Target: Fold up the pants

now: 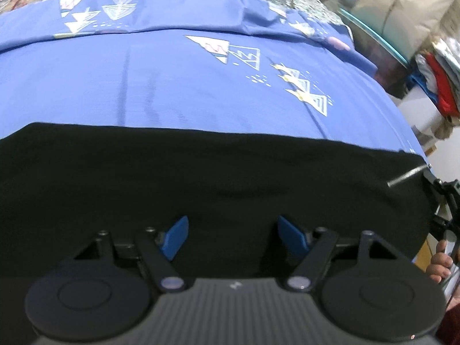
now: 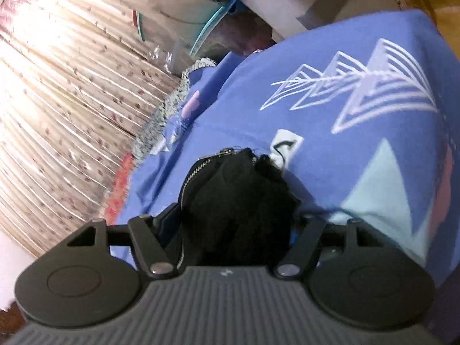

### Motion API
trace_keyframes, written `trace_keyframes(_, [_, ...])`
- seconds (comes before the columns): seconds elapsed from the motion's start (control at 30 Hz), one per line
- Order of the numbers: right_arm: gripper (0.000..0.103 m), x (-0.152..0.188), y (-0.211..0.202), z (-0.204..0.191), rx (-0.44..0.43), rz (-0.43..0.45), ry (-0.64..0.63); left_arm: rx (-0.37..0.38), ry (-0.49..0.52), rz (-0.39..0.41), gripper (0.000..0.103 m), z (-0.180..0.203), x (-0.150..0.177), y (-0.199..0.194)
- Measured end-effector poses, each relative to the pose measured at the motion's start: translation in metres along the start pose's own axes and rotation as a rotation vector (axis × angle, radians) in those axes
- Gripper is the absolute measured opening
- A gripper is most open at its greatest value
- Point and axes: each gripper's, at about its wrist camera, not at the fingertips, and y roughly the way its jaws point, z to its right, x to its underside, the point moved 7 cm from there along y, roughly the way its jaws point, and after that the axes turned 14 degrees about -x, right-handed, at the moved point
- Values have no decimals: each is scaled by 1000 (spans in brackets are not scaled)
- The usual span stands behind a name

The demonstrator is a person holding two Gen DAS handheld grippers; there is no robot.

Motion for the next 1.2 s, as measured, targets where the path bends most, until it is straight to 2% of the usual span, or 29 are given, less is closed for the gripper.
trace_keyframes(0.03, [54, 1, 3, -5, 12, -22, -30, 0, -14, -1, 65, -4, 0, -1])
trace_keyframes(0.07, [30, 2, 8, -9, 10, -54, -37, 1, -32, -1, 64, -9, -1, -2])
trace_keyframes(0.13, [27, 5, 12, -22, 3, -80, -42, 0, -71, 3, 63, -20, -1, -6])
trace_keyframes(0.2, [26, 9, 11, -53, -9, -94, -151, 1, -118, 9, 63, -33, -2, -11])
trace_keyframes(0.27, [25, 24, 11, -95, -68, -137, -282, 8, -160, 15, 63, -45, -2, -16])
trace_keyframes(0.33, [26, 52, 14, -136, -114, -216, -454, 22, -194, 19, 63, -54, -2, -20])
trace_keyframes(0.43, [26, 115, 21, -185, -156, -373, -738, 42, -222, 26, 63, -64, 2, -26])
trace_keyframes(0.53, [33, 181, 32, -206, -194, -519, -889, 61, -244, 17, 66, -71, 9, -29])
trace_keyframes(0.57, [48, 202, 37, -208, -200, -580, -926, 66, -253, 11, 67, -73, 12, -29])
trace_keyframes(0.6, [68, 219, 40, -210, -206, -641, -949, 73, -261, 5, 67, -76, 14, -30])
trace_keyframes(0.67, [82, 244, 41, -212, -228, -725, -993, 82, -260, 4, 72, -80, 17, -34])
trace_keyframes(0.77, [83, 239, 32, -224, -276, -726, -969, 94, -239, 26, 77, -82, 20, -41])
trace_keyframes(0.87, [83, 217, 24, -230, -355, -711, -829, 118, -234, 35, 77, -82, 21, -44])
trace_keyframes(1.0, [79, 196, 35, -226, -392, -679, -620, 129, -240, 29, 77, -86, 26, -44])
trace_keyframes(1.03, [74, 198, 40, -222, -382, -691, -572, 129, -241, 32, 77, -89, 27, -46])
trace_keyframes(1.07, [62, 204, 46, -215, -354, -713, -541, 126, -241, 37, 77, -93, 28, -48])
trace_keyframes(1.1, [57, 212, 54, -205, -305, -740, -532, 121, -245, 46, 77, -99, 29, -52])
trace_keyframes(1.17, [51, 225, 64, -186, -213, -758, -563, 119, -261, 65, 77, -114, 31, -60])
trace_keyframes(1.2, [51, 227, 66, -185, -225, -741, -571, 120, -279, 82, 77, -125, 32, -68])
